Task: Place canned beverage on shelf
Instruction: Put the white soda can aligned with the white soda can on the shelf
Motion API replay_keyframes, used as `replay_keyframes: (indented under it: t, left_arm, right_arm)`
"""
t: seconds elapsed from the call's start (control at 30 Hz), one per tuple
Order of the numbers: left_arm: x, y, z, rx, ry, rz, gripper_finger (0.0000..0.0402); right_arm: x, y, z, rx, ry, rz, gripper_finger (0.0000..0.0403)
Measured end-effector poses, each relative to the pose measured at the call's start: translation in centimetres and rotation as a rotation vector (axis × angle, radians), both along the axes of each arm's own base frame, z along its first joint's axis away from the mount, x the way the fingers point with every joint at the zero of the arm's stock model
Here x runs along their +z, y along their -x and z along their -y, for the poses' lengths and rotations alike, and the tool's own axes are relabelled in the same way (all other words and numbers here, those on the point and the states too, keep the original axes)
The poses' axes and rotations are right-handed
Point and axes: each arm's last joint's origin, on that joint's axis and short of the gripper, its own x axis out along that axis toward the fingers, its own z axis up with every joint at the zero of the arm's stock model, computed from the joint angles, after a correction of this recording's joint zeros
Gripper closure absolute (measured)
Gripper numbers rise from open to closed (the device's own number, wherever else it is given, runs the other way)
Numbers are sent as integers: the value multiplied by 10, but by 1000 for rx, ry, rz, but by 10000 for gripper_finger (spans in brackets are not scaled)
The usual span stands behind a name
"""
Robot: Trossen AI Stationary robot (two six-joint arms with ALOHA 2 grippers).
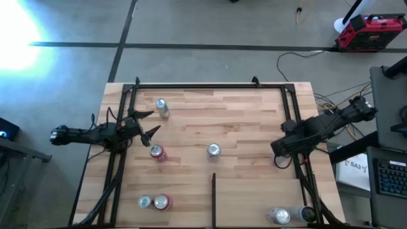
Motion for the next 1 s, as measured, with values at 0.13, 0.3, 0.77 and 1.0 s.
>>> replay_keyframes:
  t: [0.13,0.3,0.77,1.0]
  left_arm:
    - [0,0,0,0,0,0,58]
    - [0,0,0,0,0,0,58]
    - [0,0,0,0,0,0,58]
    - [0,0,0,0,0,0,58]
  right_arm:
    - [-9,-9,-4,71,10,-57,74]
    - [-10,-12,-5,105,11,-61,74]
    - [-6,-13,-6,52,-28,41,73]
    - [-7,-14,-7,27,-40,26,69]
